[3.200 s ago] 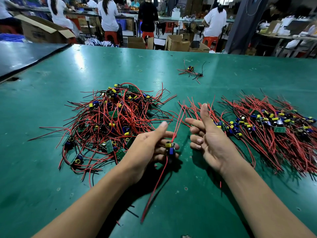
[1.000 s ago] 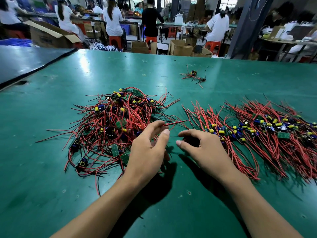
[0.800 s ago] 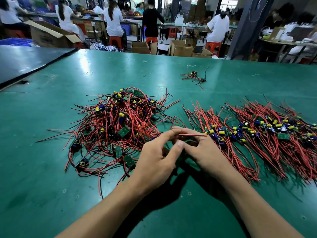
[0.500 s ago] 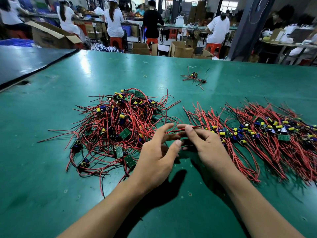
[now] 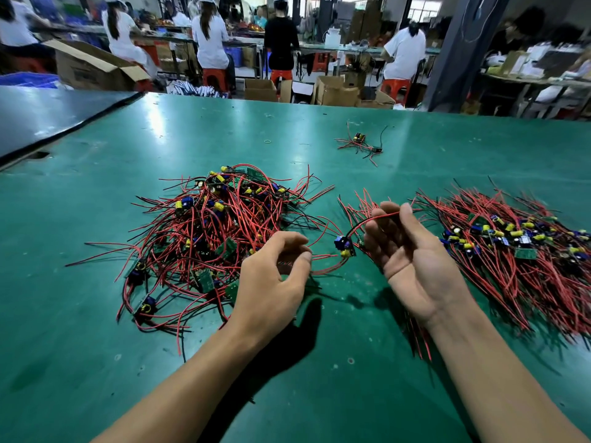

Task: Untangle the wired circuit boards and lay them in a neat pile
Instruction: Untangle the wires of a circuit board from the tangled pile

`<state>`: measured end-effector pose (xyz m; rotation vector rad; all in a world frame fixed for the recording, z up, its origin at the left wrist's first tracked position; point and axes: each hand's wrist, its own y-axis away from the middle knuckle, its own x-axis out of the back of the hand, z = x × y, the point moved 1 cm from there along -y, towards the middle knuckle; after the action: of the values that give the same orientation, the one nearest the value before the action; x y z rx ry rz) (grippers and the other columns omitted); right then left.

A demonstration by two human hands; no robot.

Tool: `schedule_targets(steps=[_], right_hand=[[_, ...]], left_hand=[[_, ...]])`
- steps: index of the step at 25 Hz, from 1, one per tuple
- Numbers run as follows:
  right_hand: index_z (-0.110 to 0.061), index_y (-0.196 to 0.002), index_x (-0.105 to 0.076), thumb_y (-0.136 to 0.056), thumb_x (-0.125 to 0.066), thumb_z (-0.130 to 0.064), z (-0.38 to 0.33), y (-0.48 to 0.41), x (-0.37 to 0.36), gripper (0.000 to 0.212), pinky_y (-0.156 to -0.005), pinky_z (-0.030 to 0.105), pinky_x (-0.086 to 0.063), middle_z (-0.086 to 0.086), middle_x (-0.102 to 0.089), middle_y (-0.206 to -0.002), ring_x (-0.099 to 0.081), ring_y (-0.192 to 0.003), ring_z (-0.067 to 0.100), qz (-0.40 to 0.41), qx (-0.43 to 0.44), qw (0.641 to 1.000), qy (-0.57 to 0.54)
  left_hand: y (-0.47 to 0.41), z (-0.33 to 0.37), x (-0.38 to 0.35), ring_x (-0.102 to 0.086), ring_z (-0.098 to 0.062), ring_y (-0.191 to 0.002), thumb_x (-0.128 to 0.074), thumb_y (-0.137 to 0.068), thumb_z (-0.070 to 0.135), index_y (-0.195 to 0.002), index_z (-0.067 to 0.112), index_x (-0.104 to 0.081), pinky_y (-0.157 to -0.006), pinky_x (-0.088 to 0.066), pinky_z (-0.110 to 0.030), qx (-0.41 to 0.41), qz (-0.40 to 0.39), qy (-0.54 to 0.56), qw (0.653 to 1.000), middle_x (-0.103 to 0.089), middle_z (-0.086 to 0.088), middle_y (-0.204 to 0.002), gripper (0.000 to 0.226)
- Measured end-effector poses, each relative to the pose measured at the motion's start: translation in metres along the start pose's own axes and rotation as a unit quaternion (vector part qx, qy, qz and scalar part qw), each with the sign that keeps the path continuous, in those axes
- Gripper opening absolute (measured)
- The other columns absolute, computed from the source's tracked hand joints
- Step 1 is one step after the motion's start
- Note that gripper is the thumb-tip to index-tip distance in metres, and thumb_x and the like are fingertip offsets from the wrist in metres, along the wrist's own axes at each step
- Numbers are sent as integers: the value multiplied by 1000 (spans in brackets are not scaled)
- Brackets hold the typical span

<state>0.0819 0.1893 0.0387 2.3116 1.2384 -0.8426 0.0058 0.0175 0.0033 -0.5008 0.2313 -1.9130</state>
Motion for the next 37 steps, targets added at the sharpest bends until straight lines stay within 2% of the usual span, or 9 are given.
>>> schedule_targets(steps=[6, 10, 16, 20, 24, 27, 31, 34, 37], right_hand=[[-14, -79, -78, -85, -57, -33, 4, 0, -1, 28, -55, 22, -57, -1, -72, -74, -67, -58, 7, -30, -64, 997, 2], [-10, -86, -71, -89, -59, -31, 15, 1, -1, 24, -52, 20, -55, 1, -70, -70, -62, -53, 8, -14, -65, 991, 117], [-11, -88, -76, -80, -66, -40, 21, 3, -2, 32, -58, 21, -55, 4, -70, -77, -64, -61, 11, -41, -66, 986, 149], [-19, -94, -80, -72, -71, -59, 27, 10, 1, 47, -77, 32, -47, 1, -69, -82, -59, -75, 13, -101, -70, 924, 363], [-10, -95, -78, -92, -69, -33, 29, 14, 1, 25, -75, 33, -47, 18, -75, -91, -62, -77, 17, -138, -53, 894, 424], [-13, -93, -79, -98, -62, -22, 26, 12, 0, 20, -66, 13, -48, 4, -77, -87, -67, -76, 4, -133, -12, 881, 454], [-11, -95, -79, -93, -64, -23, 23, 14, -1, 20, -69, 28, -59, 13, -77, -94, -72, -81, 19, -146, -77, 937, 307], [-14, -97, -80, -96, -65, -18, 20, 12, 4, 15, -72, 22, -56, 5, -76, -95, -70, -85, 12, -138, 21, 896, 422], [-18, -96, -79, -90, -73, -16, 23, 9, 5, 9, -77, 19, -50, 1, -74, -93, -64, -81, 10, -142, 98, 849, 499]], left_hand=[[9, 17, -4, -66, -28, -54, -65, -90, 28, -112, 22, -67, -53, -58, -39, 66, -179, 98, 977, -75, -7, -87, 23], [16, 18, -14, -67, -23, -60, -64, -93, 20, -105, 12, -72, -47, -51, -27, 154, -290, 203, 922, -74, -8, -92, 16], [11, 10, -12, -54, -4, -56, -70, -88, 16, -91, 12, -70, -52, -42, -16, 150, -254, 219, 930, -65, 4, -68, 5], [8, 6, -11, -59, -6, -63, -69, -90, 17, -93, 12, -74, -62, -48, -25, 108, -209, 133, 963, -72, 5, -74, 8], [10, 7, -8, -72, -18, -91, -68, -89, 12, -98, 16, -77, -84, -56, -37, 13, -219, 29, 975, -77, 3, -91, 13], [5, 5, -7, -63, -12, -73, -67, -90, 16, -93, 15, -75, -74, -53, -36, 47, -214, 28, 975, -74, -5, -82, 9], [3, 5, -11, -59, -17, -68, -60, -94, 7, -92, 6, -66, -65, -52, -26, 154, -204, 177, 951, -69, -8, -80, 7], [5, 3, -11, -59, -25, -66, -57, -96, 11, -99, 1, -66, -63, -48, -31, 200, -220, 219, 929, -72, -15, -77, 14], [3, 0, -8, -50, -20, -48, -59, -94, 11, -92, 6, -71, -50, -39, -25, 147, -220, 132, 955, -62, -9, -60, 14]])
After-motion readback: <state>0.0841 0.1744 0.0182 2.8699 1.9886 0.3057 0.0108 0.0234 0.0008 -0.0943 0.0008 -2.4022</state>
